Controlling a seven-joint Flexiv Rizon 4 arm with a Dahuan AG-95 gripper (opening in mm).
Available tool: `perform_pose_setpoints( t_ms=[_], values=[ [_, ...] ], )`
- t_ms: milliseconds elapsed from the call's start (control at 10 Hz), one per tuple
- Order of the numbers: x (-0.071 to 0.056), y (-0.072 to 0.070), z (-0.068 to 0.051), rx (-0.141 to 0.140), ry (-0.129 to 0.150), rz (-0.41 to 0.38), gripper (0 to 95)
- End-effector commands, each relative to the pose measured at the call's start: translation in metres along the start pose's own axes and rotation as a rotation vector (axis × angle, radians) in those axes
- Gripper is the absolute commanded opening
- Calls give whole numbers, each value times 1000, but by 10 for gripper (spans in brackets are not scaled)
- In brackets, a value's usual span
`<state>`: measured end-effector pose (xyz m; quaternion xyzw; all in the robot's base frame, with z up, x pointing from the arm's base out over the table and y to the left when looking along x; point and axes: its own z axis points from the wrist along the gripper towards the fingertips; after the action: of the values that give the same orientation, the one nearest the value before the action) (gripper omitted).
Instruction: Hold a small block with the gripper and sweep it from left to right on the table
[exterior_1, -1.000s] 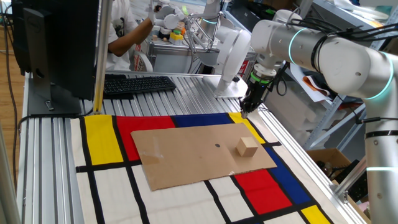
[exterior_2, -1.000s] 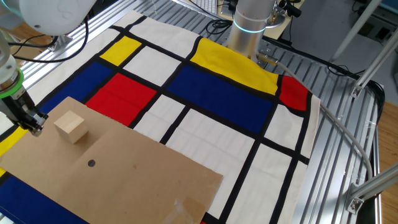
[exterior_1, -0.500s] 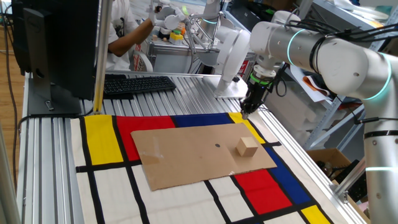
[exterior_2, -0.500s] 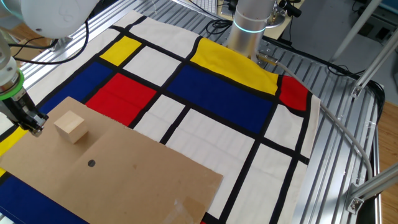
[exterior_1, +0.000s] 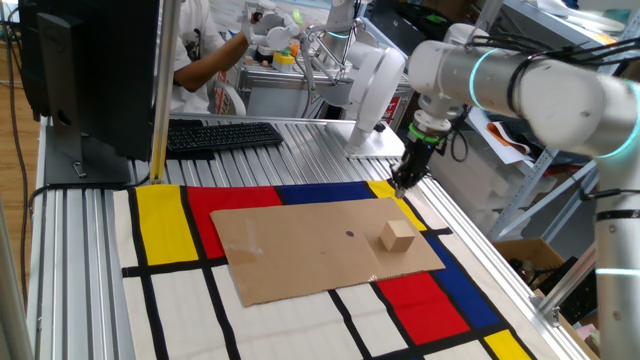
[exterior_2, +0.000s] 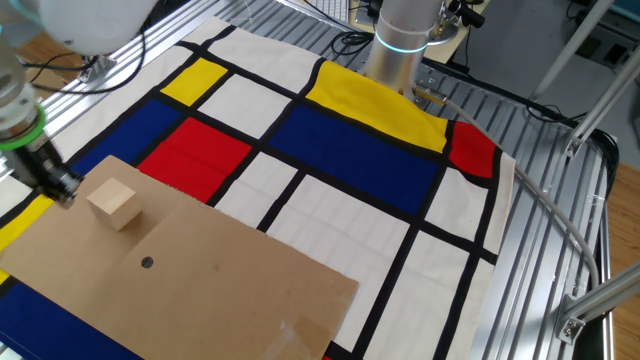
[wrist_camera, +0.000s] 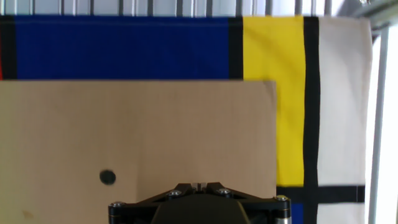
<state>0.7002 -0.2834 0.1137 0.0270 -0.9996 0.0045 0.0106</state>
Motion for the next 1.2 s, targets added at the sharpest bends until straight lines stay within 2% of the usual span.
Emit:
perform_pose_setpoints(
  t_ms=[100,700,1000,1200],
  values=[
    [8,-2,5,-8,4,9,0],
    [30,5,12,-14,2,30,0],
    [37,10,16,-18,-4,38,0],
    [37,12,16,-20,-6,36,0]
  ],
)
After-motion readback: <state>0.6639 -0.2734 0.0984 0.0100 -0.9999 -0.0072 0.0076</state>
